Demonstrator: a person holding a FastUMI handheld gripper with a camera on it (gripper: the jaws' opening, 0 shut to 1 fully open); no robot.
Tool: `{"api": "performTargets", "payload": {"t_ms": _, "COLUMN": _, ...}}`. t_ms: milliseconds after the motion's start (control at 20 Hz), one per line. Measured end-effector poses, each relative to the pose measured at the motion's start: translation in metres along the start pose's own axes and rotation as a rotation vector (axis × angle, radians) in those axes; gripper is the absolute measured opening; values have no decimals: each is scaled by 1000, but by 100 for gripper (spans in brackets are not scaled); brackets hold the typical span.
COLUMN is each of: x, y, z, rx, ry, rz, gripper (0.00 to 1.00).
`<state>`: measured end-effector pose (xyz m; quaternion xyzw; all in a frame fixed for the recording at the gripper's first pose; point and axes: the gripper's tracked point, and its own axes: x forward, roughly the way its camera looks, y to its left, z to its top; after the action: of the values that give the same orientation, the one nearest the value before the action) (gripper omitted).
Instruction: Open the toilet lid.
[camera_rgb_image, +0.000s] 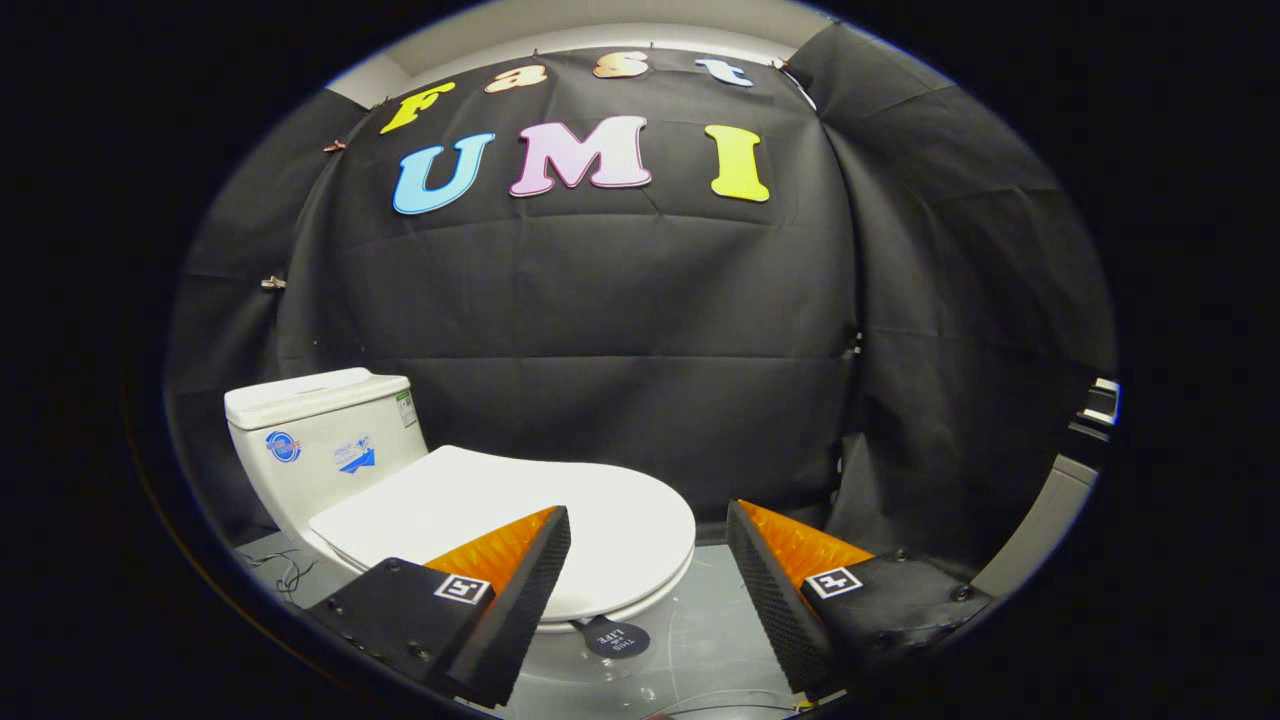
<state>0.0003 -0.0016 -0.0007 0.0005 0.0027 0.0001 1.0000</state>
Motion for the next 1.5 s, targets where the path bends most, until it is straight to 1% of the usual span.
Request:
{"api": "performTargets", "payload": {"t_ms": 500, "x": 1, "y": -3, "z": -4, "rx": 1, "ry": 13, "rz": -2, "gripper": 99}}
{"api": "performTargets", "payload": {"t_ms": 650, "x": 2, "y": -3, "z": -9, "rx": 40, "ry": 39, "rz": 7, "gripper": 98}}
{"api": "performTargets", "payload": {"t_ms": 800, "x": 3, "y": -3, "z": -22, "rx": 165, "ry": 89, "rz": 22, "gripper": 99}}
{"api": "performTargets", "payload": {"t_ms": 950, "x": 6, "y": -11, "z": -42, "rx": 286, "ry": 154, "rz": 13, "gripper": 98}}
{"api": "performTargets", "payload": {"t_ms": 1250, "x": 7, "y": -19, "z": -78, "rx": 607, "ry": 277, "rz": 2, "gripper": 99}}
{"api": "performTargets", "payload": {"t_ms": 1400, "x": 4, "y": -21, "z": -94, "rx": 723, "ry": 318, "rz": 6, "gripper": 99}}
{"api": "performTargets", "payload": {"t_ms": 1450, "x": 6, "y": -22, "z": -100, "rx": 779, "ry": 333, "rz": 3, "gripper": 97}}
{"api": "performTargets", "payload": {"t_ms": 1500, "x": 3, "y": -21, "z": -102, "rx": 832, "ry": 348, "rz": 2, "gripper": 94}}
